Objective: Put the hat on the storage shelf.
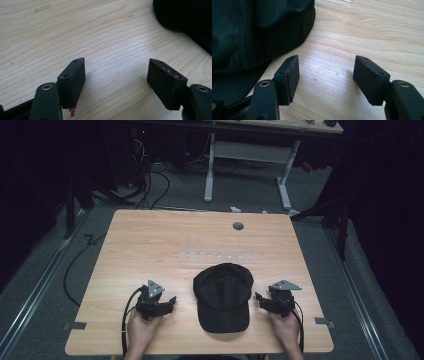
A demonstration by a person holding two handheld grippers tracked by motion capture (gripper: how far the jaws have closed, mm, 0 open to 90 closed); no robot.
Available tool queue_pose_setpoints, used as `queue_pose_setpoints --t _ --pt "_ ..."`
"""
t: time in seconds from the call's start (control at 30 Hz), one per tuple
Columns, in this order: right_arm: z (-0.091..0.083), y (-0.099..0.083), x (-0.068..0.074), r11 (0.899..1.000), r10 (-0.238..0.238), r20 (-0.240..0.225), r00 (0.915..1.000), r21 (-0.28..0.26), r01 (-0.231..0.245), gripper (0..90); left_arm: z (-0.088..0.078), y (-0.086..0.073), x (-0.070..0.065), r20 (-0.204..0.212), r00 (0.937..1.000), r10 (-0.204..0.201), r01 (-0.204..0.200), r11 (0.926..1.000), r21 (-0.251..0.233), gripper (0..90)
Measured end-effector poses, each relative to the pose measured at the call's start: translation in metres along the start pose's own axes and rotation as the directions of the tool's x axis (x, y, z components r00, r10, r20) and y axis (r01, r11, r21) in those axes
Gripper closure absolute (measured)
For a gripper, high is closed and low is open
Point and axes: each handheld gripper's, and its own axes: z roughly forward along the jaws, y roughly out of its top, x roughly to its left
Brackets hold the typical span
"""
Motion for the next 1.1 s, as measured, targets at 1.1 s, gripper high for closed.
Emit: queue_pose_setpoints --t 1.1 --pt "-0.0003 -0.0002 0.0018 1.000 0.010 0.014 0.9999 0.000 -0.010 38.1 -0.0005 0.0010 0.0008 0.005 0.9998 -0.018 0.018 0.9998 0.000 30.4"
